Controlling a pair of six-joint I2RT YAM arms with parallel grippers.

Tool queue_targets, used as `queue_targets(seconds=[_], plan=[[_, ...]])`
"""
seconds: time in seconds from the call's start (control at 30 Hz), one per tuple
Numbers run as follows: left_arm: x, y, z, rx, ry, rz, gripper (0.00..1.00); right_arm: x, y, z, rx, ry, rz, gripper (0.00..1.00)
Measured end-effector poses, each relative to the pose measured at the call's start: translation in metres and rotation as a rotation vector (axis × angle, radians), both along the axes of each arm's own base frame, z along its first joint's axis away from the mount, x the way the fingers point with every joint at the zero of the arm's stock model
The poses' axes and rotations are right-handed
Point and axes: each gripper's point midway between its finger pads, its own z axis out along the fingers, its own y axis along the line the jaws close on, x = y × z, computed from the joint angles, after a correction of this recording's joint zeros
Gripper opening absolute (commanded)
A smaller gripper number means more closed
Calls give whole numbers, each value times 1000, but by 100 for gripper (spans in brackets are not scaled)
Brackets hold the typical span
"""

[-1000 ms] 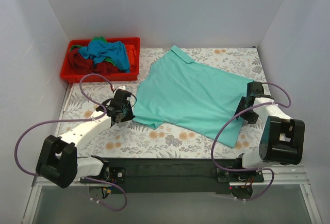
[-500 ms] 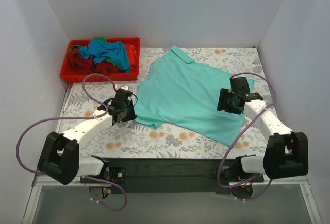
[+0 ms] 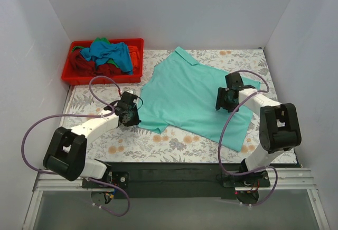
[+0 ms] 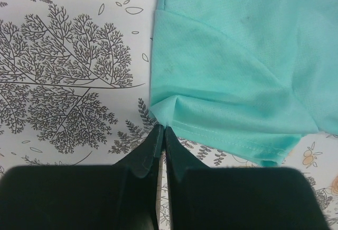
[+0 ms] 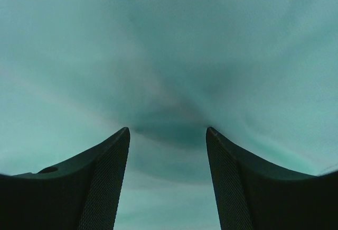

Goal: Fold and stack the t-shirts
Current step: Fold the tshirt

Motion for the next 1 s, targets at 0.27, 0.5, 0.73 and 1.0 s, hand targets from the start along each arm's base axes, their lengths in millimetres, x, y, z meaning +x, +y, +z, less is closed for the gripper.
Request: queue_targets(seconds=[0.27,0.5,0.73,1.0], plan=[[2,2,-17,25,54,10,0,19,-2,-15,-34,27,-14,66],[31,-2,-23,35,68,18,0,57,2,-15,-51,4,-23,66],[78,-6,-22,46,46,4,0,99,9,-13,-53,-21,-23,66],[98,-14,-21,38,53,-69,0,106,12,1,-48,-32,-3,67]])
